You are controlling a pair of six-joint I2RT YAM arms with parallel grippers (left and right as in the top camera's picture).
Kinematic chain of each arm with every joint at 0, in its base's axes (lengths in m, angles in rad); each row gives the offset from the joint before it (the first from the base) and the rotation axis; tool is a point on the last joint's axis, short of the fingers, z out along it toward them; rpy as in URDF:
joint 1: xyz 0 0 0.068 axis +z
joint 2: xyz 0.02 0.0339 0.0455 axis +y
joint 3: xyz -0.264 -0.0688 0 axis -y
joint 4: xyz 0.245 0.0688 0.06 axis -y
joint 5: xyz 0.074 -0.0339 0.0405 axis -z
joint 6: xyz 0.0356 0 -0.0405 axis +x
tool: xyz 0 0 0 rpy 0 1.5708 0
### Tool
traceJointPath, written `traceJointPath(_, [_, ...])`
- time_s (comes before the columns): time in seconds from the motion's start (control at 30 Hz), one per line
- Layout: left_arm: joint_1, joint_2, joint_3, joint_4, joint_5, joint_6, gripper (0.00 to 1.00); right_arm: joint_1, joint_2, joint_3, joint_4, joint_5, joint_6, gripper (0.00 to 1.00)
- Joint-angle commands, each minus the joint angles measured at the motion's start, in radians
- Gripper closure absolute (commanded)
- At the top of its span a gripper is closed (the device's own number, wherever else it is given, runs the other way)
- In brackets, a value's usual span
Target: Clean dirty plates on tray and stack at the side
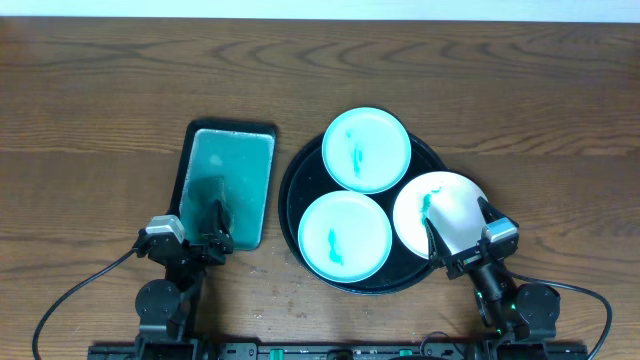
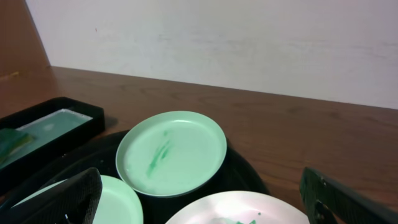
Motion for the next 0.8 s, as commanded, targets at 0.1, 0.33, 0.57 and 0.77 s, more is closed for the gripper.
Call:
traceJointPath(0.1, [-0.001,-0.006,-0.011,-0.041,-0.005,0.017,0.19,-0.015,-0.004,-0.002,-0.004,0.006,0.006,0.01])
traceJointPath(0.33, [-0.001,-0.006,-0.011,-0.041,0.000,0.016,0.19,-0.015,-0.004,-0.002,0.004,0.007,0.006,0.01])
traceJointPath(0.57, [-0.001,-0.006,-0.011,-0.015,0.019,-0.025,0.19,-0.015,-0.004,-0.002,0.076,-0.012,0.007,0.01])
traceJointPath(0.77, [-0.001,-0.002,0.053,0.180,0.032,-0.031,0.19,-0.015,-0.002,0.028,0.101,-0.030,0.006,0.01])
